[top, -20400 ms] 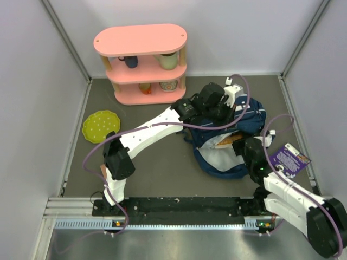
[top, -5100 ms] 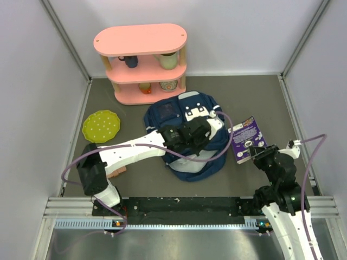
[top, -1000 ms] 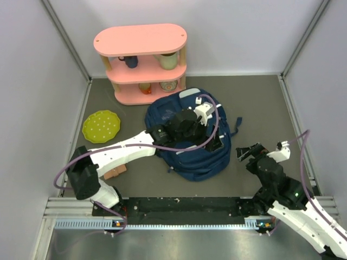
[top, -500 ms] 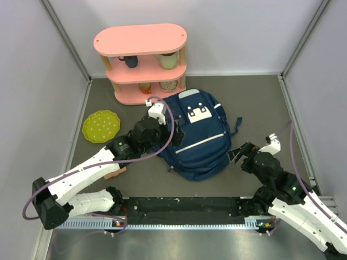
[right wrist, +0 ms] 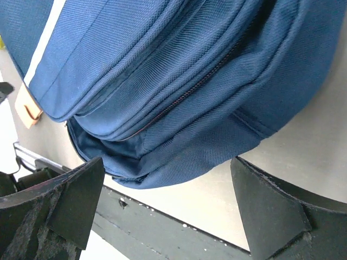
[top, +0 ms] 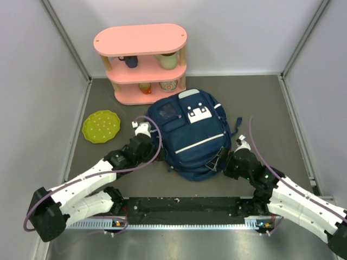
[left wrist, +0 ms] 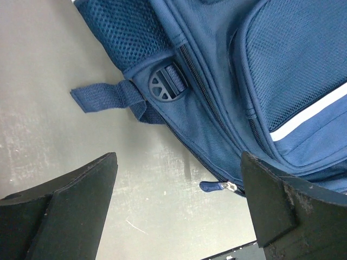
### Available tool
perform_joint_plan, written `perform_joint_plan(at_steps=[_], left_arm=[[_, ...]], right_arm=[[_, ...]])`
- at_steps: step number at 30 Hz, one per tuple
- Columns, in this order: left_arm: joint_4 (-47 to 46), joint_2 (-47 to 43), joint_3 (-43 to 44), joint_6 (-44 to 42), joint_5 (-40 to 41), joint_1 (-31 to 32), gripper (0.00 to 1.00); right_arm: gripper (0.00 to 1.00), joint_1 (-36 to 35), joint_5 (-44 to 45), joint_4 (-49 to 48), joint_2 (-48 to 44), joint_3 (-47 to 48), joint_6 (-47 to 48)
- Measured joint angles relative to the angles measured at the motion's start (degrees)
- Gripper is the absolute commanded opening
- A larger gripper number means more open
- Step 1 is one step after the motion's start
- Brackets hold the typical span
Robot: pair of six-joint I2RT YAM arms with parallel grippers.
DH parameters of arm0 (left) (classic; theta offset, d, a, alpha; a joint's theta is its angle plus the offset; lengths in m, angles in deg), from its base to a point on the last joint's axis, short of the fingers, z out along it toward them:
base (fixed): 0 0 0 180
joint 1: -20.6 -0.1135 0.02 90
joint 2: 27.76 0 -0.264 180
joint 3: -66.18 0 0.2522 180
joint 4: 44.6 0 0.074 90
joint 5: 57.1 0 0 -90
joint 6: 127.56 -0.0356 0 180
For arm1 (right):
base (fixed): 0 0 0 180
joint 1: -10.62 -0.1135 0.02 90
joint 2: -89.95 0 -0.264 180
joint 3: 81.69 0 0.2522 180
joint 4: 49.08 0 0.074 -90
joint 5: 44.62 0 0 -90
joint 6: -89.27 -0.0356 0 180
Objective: Pack the student bag
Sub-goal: Zip the student bag at the center of the board.
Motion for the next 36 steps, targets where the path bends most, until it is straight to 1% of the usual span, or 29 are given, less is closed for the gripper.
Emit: perform_joint_plan(at_steps=[5,6,10,15,19,21,23,26,28,31,36], left_arm=[[-2.9,1.5,-2.5,1.8,-2.3,-0.4,0.99],[-3.2,1.9,-2.7,2.0,-2.7,-0.4,0.99],[-4.8,1.9,-3.5,3.5,-3.4,-0.5,0.99],[-7.2,-1.0,-6.0,6.0,-3.3,-0.5,0.99],[-8.4,-5.3,-8.5,7.8,-2.4,-0.5,0.99],[-8.5,-8.5,-9.6,8.7,-2.0,-0.5,0.99],[-8.4,-12.0,-10.3,9.4,-1.2,-0.5,0.99],[-8.2,-16.9,-11.2,10.4,-0.2,-0.5,0.98],[-7.6,-19.3,-11.6,11.3,0.6,-0.5,0.98],[-6.2,-21.8,-12.2,12.5,1.4,-0.5,0.98],[-5.3,-21.6,-12.3,12.7,2.1,-0.5,0.98]], right_arm=[[0.97,0.0,-1.6,-3.7,1.1,-1.3,-1.5],[0.98,0.0,-1.8,-4.2,1.5,-1.3,-1.4],[0.99,0.0,-1.7,-4.4,1.6,-1.3,-1.0],[0.99,0.0,-0.9,-3.7,-0.2,-1.3,-0.7],[0.99,0.0,-0.5,-1.6,-3.1,-0.8,-0.4],[0.99,0.0,-0.2,0.8,-3.6,0.8,0.9],[0.99,0.0,1.4,4.6,-2.9,4.3,3.2],[0.99,0.0,5.7,10.4,-0.7,11.6,6.3],[0.99,0.0,8.3,12.7,-0.5,14.6,6.6],[0.99,0.0,10.0,14.2,-3.7,15.4,6.6],[0.99,0.0,7.8,11.8,-12.2,10.2,4.7]])
